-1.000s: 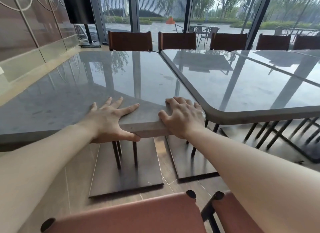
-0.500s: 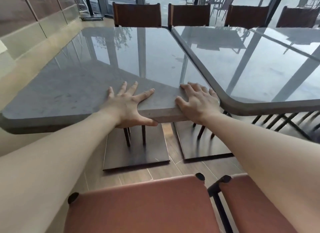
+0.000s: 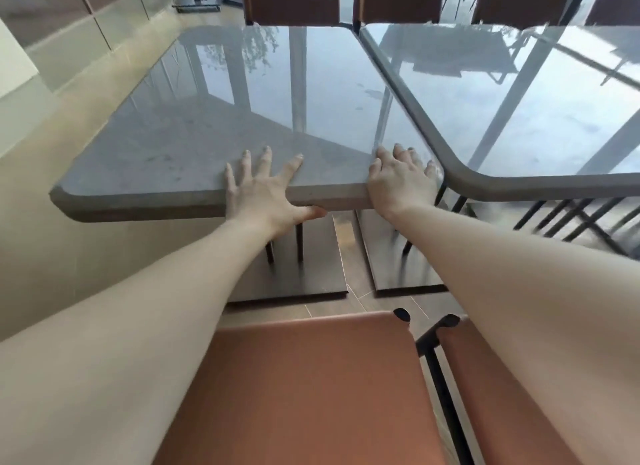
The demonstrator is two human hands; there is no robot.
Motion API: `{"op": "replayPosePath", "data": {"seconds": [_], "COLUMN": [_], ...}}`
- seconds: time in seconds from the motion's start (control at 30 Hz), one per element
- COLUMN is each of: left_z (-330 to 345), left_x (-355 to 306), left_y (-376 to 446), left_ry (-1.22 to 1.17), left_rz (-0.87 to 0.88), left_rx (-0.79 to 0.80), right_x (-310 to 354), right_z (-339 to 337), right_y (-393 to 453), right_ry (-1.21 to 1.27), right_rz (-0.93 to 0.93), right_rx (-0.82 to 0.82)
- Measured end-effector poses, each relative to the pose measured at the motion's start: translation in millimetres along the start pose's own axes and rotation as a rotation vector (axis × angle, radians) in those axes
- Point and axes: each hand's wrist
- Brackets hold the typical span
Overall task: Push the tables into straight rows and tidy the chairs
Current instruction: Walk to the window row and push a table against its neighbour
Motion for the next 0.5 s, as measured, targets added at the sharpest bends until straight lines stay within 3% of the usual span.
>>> {"op": "replayPosePath", "data": {"seconds": [0.1, 0.2, 0.3, 0.4, 0.5], "left_z": [-40, -116, -187, -260, -319], "left_x": [-5, 7, 15, 17, 21], "left_y": [-11, -23, -55, -100, -145], "left_ry": [-0.027, -0.428, -0.751, -0.883, -0.929], "left_rz": [-0.021, -0.043, -0.064, -0.017, 0.087], "left_rx": [0.216, 0.304, 0.048, -0.14, -0.232], "right_x": [-2, -3, 29, 77, 111], "right_z": [-11, -57, -133, -208, -260], "right_y": [-28, -47, -67, -102, -142], "right_ry": [0.062, 0.15, 0.394, 0.606, 0.756], "right_rz": [-0.02, 0.028, 0.046, -0.06, -0.122], "right_rx": [0.081, 0.267, 0.309, 0.274, 0.248]}}
Point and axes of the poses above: each hand's wrist, its own y-axis towards the middle knuckle, its own z-axis out of the palm, x = y × z, and after that the axes turned 6 degrees about z, right-handed
